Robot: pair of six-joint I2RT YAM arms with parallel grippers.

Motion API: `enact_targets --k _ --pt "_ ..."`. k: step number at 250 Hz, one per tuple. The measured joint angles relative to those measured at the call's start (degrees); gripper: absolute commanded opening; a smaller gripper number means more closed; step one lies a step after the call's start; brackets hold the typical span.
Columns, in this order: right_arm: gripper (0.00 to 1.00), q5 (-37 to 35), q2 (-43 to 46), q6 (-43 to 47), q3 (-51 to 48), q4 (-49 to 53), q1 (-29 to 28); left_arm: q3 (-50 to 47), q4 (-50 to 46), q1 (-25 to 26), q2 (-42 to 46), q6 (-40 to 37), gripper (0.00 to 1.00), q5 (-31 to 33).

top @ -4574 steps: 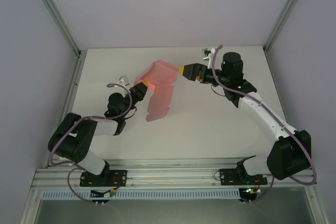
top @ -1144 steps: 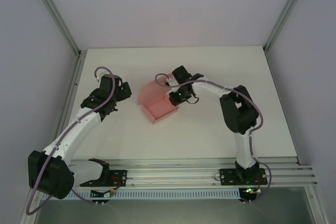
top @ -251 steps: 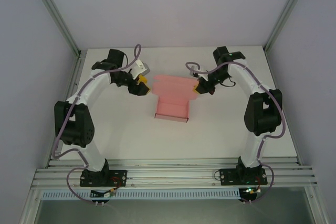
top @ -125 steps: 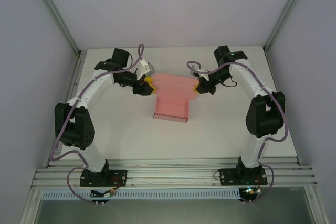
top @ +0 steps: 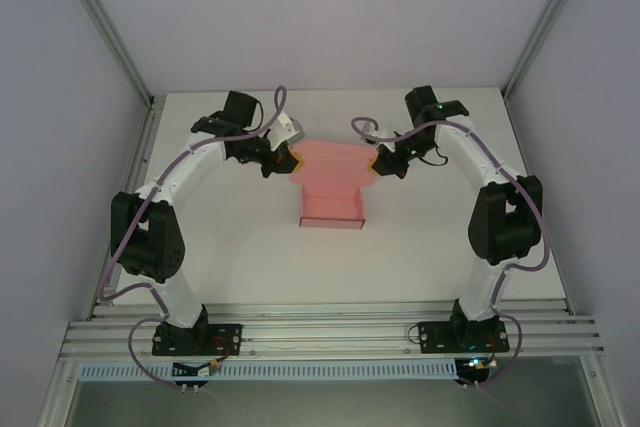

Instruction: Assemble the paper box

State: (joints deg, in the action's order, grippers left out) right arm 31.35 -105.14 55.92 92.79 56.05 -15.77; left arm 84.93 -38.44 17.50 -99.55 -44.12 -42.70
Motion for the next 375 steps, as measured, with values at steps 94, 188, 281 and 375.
enact_targets --k 94,188,281,375 --pt "0.0 -34.6 2.6 -44.63 -9.16 -29.18 -12.92 -11.74 37.24 7.23 -1.16 33.55 0.0 39.65" --pt "0.0 -55.69 1.75 -88.94 -15.76 -44.35 -16.98 -15.5 52.37 14.01 -4.55 49.42 0.0 53.33" --pt "0.0 -62.4 -1.44 -98.86 -18.67 -50.64 -21.88 -21.57 62.14 14.47 -5.44 59.93 0.0 59.28" --pt "0.0 -66.69 -0.39 -96.98 -28.52 -64.81 -23.85 -33.83 77.9 14.47 -5.49 60.78 0.0 55.67"
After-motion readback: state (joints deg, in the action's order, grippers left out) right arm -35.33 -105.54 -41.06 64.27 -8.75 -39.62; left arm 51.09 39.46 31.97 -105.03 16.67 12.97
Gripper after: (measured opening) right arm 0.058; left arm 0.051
